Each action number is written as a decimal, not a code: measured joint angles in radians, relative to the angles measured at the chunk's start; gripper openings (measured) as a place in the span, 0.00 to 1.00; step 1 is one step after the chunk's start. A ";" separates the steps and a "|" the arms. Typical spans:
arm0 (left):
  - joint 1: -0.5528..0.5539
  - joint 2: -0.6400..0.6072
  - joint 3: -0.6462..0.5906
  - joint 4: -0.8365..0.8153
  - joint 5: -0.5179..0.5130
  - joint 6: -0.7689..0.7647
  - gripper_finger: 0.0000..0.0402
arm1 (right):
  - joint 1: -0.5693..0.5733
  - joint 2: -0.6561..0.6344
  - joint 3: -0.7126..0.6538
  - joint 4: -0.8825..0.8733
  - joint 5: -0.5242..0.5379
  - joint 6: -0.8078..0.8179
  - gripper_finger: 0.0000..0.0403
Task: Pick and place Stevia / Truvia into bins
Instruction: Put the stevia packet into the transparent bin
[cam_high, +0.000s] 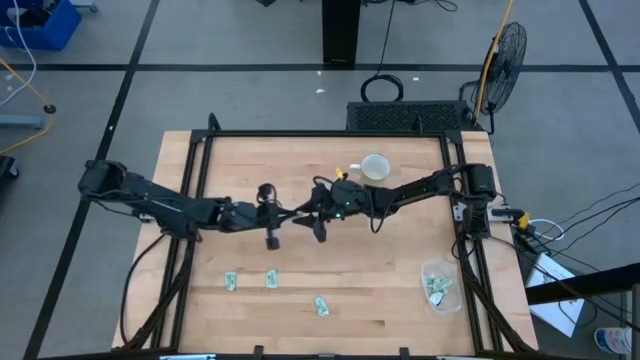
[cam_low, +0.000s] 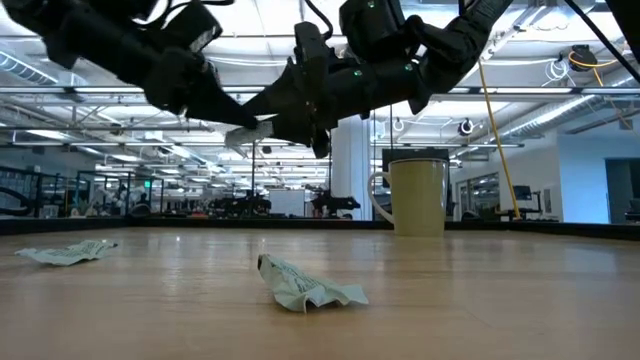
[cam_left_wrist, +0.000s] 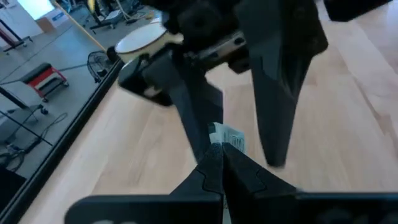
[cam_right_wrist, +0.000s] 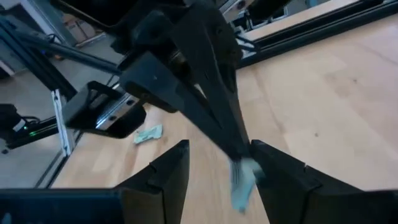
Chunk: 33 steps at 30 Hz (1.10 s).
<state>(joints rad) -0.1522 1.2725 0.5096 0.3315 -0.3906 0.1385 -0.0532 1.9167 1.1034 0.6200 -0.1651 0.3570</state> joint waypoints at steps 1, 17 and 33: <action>0.002 0.017 0.017 -0.001 0.004 0.009 0.01 | 0.000 0.000 0.000 -0.012 0.000 -0.003 0.41; 0.003 0.050 0.102 -0.083 -0.004 0.051 0.02 | 0.002 0.001 0.000 -0.068 0.005 -0.105 0.23; 0.001 0.049 0.102 -0.092 -0.003 0.040 0.01 | 0.002 0.001 0.000 -0.078 0.013 -0.141 0.00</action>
<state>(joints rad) -0.1509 1.3220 0.6117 0.2392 -0.3931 0.1789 -0.0509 1.9175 1.1034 0.5419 -0.1516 0.2157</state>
